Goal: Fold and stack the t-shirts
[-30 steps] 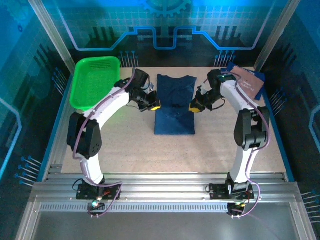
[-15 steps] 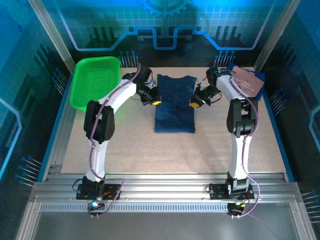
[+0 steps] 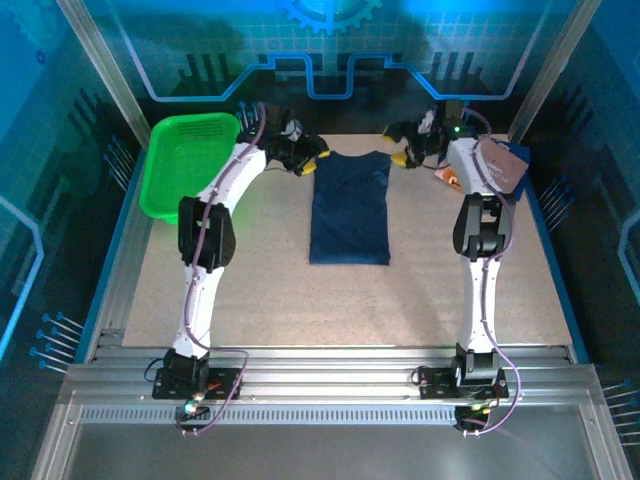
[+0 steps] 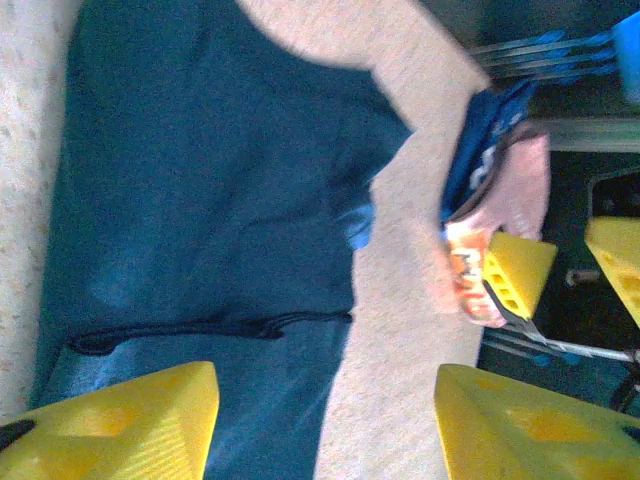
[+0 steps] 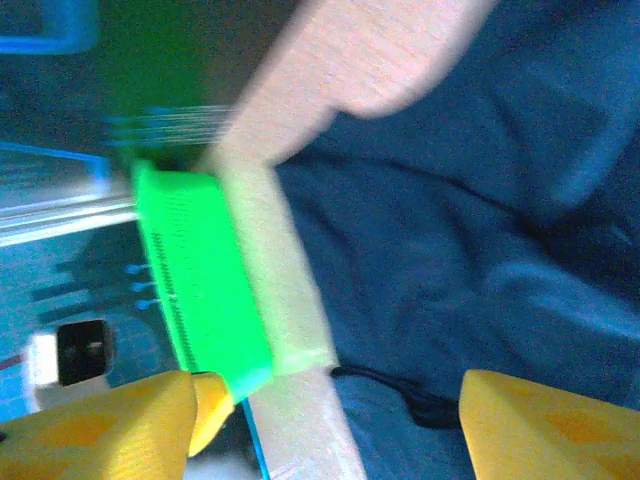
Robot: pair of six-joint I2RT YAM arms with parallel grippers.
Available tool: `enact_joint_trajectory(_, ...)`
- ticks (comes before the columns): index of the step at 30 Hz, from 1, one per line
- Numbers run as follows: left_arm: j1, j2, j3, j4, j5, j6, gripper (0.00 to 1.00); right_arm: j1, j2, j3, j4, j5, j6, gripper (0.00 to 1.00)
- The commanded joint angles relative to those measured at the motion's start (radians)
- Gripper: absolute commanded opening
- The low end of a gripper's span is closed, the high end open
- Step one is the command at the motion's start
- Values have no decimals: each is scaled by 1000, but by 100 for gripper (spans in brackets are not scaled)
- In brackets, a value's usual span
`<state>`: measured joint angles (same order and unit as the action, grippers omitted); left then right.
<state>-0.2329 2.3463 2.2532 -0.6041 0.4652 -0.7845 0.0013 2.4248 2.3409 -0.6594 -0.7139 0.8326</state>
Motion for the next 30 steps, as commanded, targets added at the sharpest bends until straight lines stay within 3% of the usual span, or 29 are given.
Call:
enact_joint_trajectory(1,24,-228,-79,26,0,15,63,14,-217,-71,-213,4,-164,73)
enact_joint_trajectory(5,18,-462,-405,23,-42,78,69,10,-502,-522,-213,63,-258,76)
enact_joint_trajectory(8,-8,-599,-674,15,-46,101,70,17,-668,-867,-119,54,-266,76)
enact_joint_trajectory(11,-60,-688,-907,56,-18,86,71,50,-772,-1137,11,2,-253,76)
enact_joint_trajectory(14,-109,-708,-1090,164,42,11,70,89,-778,-1306,123,-33,-212,74)
enact_joint_trajectory(19,-155,-660,-1235,342,67,-112,70,128,-690,-1394,233,-49,-167,70)
enact_joint_trajectory(30,-169,-500,-1184,446,41,-177,66,113,-542,-1332,254,15,-153,64)
